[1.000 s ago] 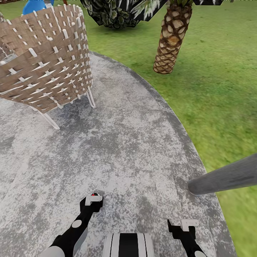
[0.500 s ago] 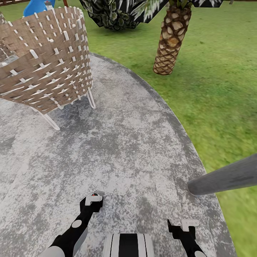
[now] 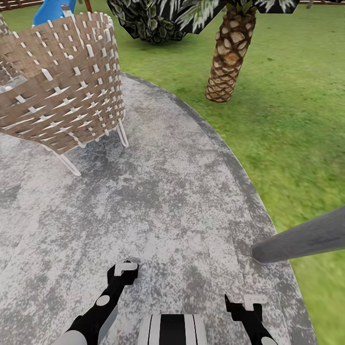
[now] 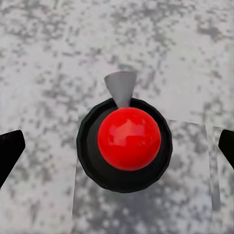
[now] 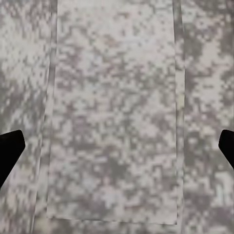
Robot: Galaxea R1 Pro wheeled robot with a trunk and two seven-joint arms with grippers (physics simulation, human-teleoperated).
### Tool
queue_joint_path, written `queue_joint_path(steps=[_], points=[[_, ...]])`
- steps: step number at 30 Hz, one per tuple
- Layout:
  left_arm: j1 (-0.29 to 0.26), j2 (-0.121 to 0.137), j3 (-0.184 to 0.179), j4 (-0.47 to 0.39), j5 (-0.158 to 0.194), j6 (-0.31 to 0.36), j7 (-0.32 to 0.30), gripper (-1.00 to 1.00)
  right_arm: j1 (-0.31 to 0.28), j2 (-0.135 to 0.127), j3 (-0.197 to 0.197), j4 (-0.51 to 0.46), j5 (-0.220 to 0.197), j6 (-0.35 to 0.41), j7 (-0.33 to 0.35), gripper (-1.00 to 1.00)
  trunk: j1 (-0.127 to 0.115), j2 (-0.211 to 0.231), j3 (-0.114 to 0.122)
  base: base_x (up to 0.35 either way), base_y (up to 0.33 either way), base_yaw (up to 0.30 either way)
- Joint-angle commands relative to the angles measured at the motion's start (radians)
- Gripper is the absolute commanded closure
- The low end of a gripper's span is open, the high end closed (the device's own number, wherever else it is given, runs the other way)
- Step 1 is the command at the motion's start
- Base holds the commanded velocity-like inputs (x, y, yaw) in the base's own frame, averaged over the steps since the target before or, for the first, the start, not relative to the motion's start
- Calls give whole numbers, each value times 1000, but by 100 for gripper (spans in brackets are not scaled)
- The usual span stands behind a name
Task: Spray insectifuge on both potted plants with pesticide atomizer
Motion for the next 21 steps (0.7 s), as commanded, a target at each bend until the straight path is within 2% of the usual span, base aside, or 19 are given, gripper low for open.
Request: queue_joint_path(steps=[1, 5, 6, 21], points=[[-1, 1, -7, 1, 5, -4, 6, -100, 0, 0, 1, 1, -1, -3, -3, -100, 0, 0, 0, 0, 0, 0], [-1, 1, -7, 1, 5, -4, 6, -100, 0, 0, 1, 1, -1, -3, -3, -100, 0, 0, 0, 0, 0, 0], [-1, 0, -7, 1, 5, -4, 6, 100, 0, 0, 1, 1, -1, -3, -3, -100, 0, 0, 0, 0, 0, 0], [-1, -4, -8, 0, 5, -4, 6, 100, 0, 0, 1, 1, -1, -3, -3, -100, 0, 0, 0, 0, 0, 0]])
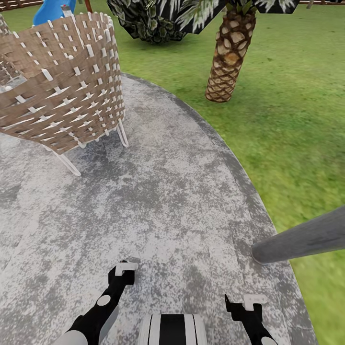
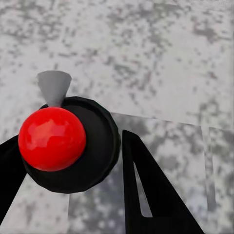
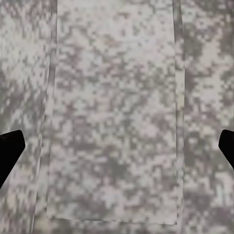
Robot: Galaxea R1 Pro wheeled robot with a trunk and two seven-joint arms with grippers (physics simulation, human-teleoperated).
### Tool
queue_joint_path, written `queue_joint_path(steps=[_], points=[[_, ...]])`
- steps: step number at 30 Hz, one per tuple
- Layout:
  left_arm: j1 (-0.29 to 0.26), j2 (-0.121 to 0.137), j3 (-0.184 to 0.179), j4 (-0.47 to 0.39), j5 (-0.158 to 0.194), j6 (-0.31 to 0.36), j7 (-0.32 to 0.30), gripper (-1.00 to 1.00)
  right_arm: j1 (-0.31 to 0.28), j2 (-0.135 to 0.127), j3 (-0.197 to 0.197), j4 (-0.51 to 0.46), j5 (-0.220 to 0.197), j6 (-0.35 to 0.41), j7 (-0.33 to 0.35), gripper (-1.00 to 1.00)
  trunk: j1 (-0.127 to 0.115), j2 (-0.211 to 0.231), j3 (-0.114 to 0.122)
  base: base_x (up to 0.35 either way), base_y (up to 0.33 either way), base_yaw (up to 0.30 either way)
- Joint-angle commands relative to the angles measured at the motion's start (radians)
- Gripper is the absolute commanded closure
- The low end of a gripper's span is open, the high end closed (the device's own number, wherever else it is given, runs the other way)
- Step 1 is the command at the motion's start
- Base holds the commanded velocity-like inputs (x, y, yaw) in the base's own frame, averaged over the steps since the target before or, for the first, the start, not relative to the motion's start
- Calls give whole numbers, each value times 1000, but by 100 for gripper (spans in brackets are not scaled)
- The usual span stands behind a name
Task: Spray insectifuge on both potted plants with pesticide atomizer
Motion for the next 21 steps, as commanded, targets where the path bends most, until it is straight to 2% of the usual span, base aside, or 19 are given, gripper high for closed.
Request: queue_joint_path(steps=[1, 9, 21], points=[[0, 1, -7, 1, 5, -4, 6, 100, 0, 0, 1, 1, -1, -3, -3, -100, 0, 0, -1, 0, 0, 0], [0, 0, -8, -4, 6, -4, 5, 100, 0, 0, 1, 1, -1, -3, -3, -100, 0, 0, -1, 0, 0, 0], [0, 0, -8, -8, 6, -4, 5, 100, 0, 0, 1, 1, -1, -3, -3, -100, -6, 3, 46, 0, 0, 0]])
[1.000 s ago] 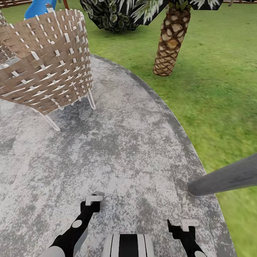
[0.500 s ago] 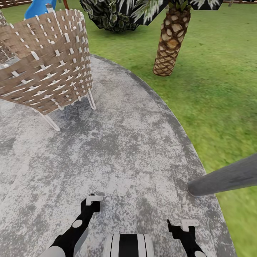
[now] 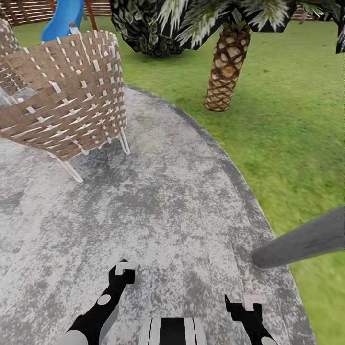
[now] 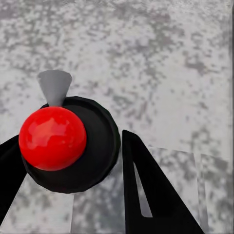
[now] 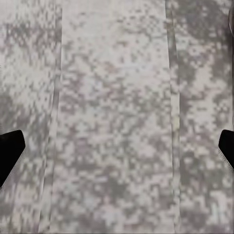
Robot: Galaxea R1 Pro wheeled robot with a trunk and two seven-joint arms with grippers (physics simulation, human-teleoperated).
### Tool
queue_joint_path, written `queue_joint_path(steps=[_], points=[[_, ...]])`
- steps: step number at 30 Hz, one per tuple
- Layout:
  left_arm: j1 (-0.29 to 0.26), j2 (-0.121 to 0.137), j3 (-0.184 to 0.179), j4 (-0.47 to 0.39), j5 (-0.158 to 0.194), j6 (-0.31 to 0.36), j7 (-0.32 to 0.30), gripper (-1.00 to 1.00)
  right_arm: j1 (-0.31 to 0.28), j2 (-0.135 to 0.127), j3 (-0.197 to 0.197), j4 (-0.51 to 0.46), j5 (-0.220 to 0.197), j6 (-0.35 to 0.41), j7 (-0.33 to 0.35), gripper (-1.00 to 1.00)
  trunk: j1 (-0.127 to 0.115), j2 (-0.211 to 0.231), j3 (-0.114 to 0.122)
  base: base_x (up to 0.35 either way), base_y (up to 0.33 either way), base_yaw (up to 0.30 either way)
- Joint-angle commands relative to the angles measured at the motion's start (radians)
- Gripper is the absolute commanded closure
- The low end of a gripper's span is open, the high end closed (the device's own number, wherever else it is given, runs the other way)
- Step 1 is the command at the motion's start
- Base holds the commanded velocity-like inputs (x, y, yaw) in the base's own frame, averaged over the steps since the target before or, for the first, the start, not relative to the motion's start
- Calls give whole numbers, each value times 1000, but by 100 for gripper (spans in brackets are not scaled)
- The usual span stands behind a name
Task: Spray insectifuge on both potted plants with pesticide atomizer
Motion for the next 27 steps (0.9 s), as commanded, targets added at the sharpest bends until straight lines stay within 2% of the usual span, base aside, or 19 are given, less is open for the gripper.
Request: queue_joint_path(steps=[1, 14, 18, 22, 27], points=[[0, 1, -7, 1, 5, -4, 6, 100, 0, 0, 1, 1, -1, -3, -3, -100, -1, 0, 3, 0, 0, 0], [0, 2, -7, 9, 4, 4, 5, 100, 0, 1, 11, -1, 2, -4, -2, -100, -6, 3, 54, 0, 0, 0], [4, 11, -6, 11, 3, 12, 8, 100, 0, 5, 19, 0, 1, -4, -3, -100, -8, 4, 69, 0, 0, 0], [50, 16, 0, 13, 8, 24, 12, 100, 5, 4, 19, 0, 4, -43, -4, -100, -10, 5, 85, 0, 0, 0], [69, 16, 0, 30, 8, 26, 11, 100, 6, 2, 18, 17, 5, -72, -4, -100, -12, 6, 106, 0, 0, 0]])
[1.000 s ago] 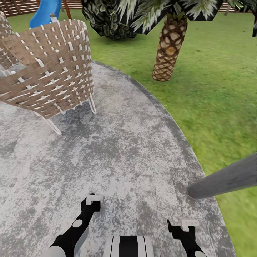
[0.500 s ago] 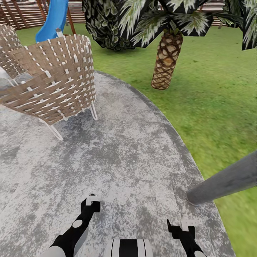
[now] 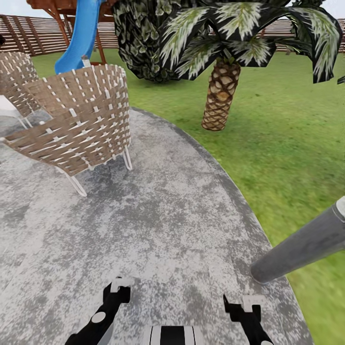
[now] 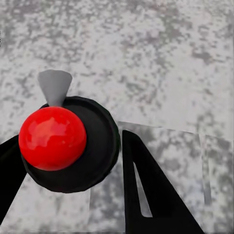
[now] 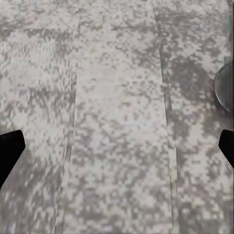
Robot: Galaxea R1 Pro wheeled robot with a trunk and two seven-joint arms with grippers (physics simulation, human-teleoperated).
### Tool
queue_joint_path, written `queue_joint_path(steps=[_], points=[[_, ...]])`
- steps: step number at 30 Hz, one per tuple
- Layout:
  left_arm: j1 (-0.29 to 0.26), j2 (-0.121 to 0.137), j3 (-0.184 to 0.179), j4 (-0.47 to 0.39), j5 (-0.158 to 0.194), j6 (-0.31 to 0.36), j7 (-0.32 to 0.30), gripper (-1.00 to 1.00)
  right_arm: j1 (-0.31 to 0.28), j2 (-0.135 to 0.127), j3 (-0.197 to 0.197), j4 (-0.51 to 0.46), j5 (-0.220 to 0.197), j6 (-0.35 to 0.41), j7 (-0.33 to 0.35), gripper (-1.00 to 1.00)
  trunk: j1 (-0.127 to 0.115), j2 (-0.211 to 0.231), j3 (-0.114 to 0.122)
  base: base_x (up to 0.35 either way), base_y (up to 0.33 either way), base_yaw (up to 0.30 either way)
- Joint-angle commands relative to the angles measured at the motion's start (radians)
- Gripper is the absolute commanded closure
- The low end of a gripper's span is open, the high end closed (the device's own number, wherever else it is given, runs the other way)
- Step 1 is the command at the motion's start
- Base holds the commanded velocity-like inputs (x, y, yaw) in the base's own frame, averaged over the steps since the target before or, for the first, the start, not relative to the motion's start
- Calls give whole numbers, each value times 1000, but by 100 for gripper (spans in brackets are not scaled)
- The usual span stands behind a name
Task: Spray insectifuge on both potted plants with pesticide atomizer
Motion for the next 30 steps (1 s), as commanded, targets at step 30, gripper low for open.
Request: queue_joint_path(steps=[30], points=[[22, 15, -2, 67, 12, -4, 10, 100, 7, 1, 3, 98, 0, -7, -3, -100, -88, 156, 144, 0, 0, 0]])
